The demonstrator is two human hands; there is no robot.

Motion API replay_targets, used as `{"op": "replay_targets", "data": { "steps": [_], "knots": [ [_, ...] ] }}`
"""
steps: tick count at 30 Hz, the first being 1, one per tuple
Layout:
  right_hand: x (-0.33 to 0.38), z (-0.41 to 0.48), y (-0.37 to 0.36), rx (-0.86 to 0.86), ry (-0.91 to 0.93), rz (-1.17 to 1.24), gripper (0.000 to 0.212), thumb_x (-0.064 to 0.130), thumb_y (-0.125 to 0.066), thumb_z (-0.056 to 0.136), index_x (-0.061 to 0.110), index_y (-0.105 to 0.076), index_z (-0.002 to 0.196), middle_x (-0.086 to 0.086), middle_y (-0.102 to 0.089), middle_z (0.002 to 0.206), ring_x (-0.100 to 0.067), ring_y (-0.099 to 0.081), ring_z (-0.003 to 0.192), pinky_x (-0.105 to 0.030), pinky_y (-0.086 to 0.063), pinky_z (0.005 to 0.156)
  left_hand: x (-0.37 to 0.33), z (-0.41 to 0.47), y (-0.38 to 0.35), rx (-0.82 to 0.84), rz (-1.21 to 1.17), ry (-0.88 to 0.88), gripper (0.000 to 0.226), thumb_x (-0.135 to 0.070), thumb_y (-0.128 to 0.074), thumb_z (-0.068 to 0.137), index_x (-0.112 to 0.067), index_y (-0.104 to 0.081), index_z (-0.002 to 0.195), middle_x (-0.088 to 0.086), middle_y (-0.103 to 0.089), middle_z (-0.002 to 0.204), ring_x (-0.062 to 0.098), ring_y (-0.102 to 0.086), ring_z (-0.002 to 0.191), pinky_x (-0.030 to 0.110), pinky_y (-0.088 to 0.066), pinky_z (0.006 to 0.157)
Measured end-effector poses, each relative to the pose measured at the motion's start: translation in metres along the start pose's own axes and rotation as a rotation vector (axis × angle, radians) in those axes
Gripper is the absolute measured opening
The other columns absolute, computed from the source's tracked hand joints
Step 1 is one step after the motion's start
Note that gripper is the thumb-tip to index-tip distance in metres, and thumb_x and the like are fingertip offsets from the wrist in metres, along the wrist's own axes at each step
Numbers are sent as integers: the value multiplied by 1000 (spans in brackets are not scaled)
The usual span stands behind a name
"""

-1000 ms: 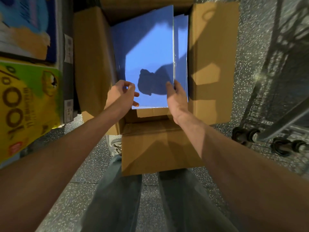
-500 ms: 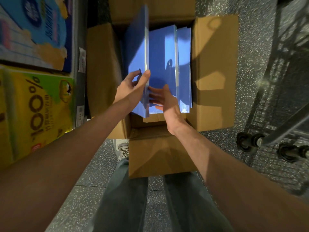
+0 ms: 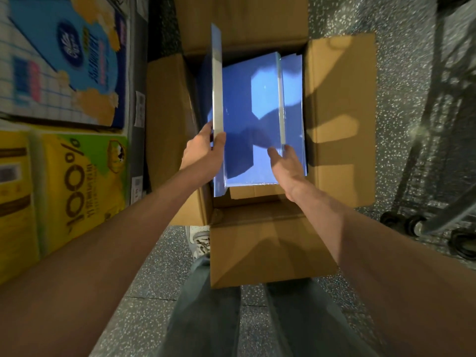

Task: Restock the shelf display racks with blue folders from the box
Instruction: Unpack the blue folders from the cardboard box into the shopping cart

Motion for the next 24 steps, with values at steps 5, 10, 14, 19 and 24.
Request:
{"op": "replay_targets", "data": {
  "steps": [5,10,14,19,24],
  "knots": [
    [-6,7,4,-34,-28,168,56,48,-40,103,20,-34,151,-3,-41,154,-28,-40,139,-41,-33,110,23,-4,11,28,-65,61,53,-47,-35,107,-18,-34,152,0,-60,127,13,-62,94,19,-54,71],
    [2,-3,-2,14,-52,373,50,59,-34,101,22,-67,100,-1,-68,101,-22,-60,100,-38,-44,96,35,-4,19,47,-147,117,57,-51,-35,106,-18,-35,152,4,-54,144,27,-55,128,44,-50,103],
    [21,-25,-24,149,-17,479,45,45,-32,107,21,-66,89,0,-66,82,-17,-61,80,-29,-49,79,33,-9,24,37,-169,121,47,-47,-34,107,-17,-44,142,4,-60,126,21,-60,103,28,-48,72],
    [45,-51,-62,323,6,456,50,48,-30,106,17,-69,101,-2,-70,102,-16,-66,95,-32,-51,88,26,-19,33,7,-280,168,50,-43,-34,109,-18,-34,152,-4,-49,126,14,-45,106,27,-44,71],
    [54,-65,-83,400,31,439,63,51,-20,106,9,-63,126,-6,-66,118,-17,-61,104,-35,-45,98,29,-20,41,-20,-271,246,86,-64,-46,96,-14,-17,160,5,-35,160,24,-42,140,33,-39,102]
  ]
}}
Point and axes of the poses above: each hand's wrist, its own z-axis towards the middle knuckle, its own y-axis out of the back of the hand, x = y × z, the point moved 6 cm from there along z, towards the middle knuckle
